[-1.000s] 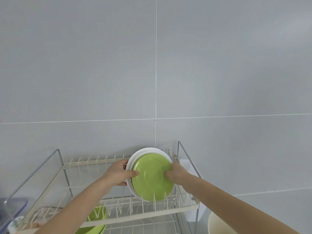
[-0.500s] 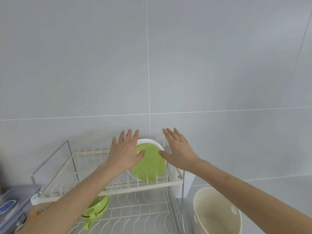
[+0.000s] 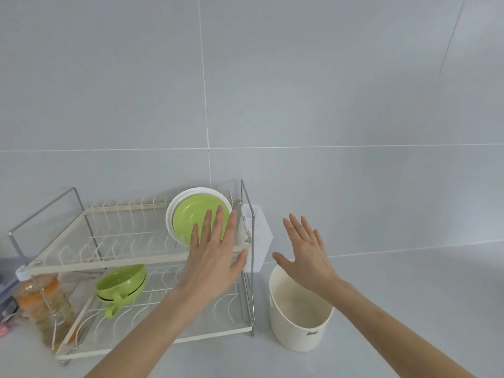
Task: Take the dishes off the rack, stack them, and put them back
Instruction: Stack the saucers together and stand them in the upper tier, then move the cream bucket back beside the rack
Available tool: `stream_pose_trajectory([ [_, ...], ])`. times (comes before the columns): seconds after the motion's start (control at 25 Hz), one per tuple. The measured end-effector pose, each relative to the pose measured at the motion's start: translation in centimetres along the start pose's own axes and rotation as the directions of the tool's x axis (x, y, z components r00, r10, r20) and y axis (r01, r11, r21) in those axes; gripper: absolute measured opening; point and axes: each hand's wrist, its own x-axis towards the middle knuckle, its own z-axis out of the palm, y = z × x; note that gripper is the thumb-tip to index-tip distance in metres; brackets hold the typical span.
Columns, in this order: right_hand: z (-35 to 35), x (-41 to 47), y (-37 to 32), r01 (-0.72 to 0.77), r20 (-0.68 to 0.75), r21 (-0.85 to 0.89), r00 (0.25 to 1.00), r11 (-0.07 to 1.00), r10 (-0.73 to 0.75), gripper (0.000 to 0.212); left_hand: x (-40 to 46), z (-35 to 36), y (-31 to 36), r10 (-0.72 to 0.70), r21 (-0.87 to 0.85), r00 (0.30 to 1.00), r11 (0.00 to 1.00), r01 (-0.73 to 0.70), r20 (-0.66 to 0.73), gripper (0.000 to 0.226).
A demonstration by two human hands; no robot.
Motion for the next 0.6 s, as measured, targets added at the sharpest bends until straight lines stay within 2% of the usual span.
stream_pose_trajectory([
  [0.16,2.3,-1.5,3.9,-0.069,0.083,-0.001,0.994,0.998,0.069,0.072,-1.7,3.4,3.1,-0.012,-0.214,0.995,0.976,0.033,0.097,0.088],
  [0.32,4.4,-2.3,7.8,-0.163,0.178,0.017,0.971,0.986,0.157,0.072,-2.6,7.2,5.1,-0.011,-0.308,0.976,0.948,0.079,0.217,0.070],
  [0.48,5.8,-2.5,11.2,-0.308,0.251,0.162,0.932,0.938,0.262,0.076,-2.9,10.4,6.7,-0.055,-0.356,0.946,0.918,0.174,0.320,0.067],
  [0.6,7.1,-2.2,13.1,-0.423,0.317,0.258,0.886,0.869,0.337,0.078,-2.3,12.8,7.9,-0.099,-0.487,0.883,0.804,0.343,0.459,0.067],
])
